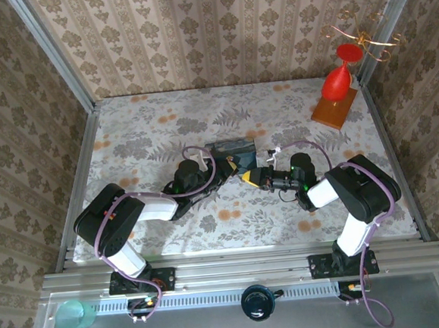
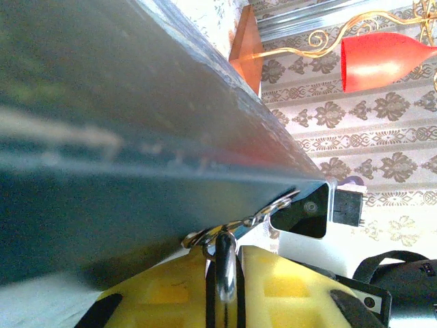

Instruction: Unlock the padlock with the key

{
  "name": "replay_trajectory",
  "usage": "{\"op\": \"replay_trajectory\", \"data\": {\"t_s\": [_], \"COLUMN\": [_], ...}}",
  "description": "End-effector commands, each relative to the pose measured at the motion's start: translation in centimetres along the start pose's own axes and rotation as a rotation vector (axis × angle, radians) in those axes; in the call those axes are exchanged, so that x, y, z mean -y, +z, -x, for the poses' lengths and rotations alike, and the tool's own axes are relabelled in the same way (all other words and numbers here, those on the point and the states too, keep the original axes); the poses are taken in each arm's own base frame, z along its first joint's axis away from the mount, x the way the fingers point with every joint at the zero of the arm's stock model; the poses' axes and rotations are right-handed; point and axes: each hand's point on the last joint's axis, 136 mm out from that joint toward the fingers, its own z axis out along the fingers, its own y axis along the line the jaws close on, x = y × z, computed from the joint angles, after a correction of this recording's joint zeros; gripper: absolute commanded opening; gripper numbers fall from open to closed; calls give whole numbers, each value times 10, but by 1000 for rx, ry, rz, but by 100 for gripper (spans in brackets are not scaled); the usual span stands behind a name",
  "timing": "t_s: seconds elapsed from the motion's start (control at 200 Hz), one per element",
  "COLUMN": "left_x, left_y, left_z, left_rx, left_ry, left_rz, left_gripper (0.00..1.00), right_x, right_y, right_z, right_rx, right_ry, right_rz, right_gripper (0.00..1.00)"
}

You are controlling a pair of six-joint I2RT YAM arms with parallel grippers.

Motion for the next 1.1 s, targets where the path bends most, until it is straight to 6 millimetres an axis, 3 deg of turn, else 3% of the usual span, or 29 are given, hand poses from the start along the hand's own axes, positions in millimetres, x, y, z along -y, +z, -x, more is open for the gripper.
{"op": "replay_trajectory", "data": {"t_s": [0.0, 1.095], "left_x": [48, 71], "left_y": [1, 10], "left_z": [-14, -23], "left_rx": [-59, -45], "left_ry": [38, 49], "left_rz": [-168, -236], "left_gripper": [0, 0], "right_x": [6, 25], "right_y": [-1, -4], "right_z": [13, 24], "right_rx": [71, 188], "right_ry": [11, 136], "right_rz": [-28, -95], "right_gripper": [0, 0]}}
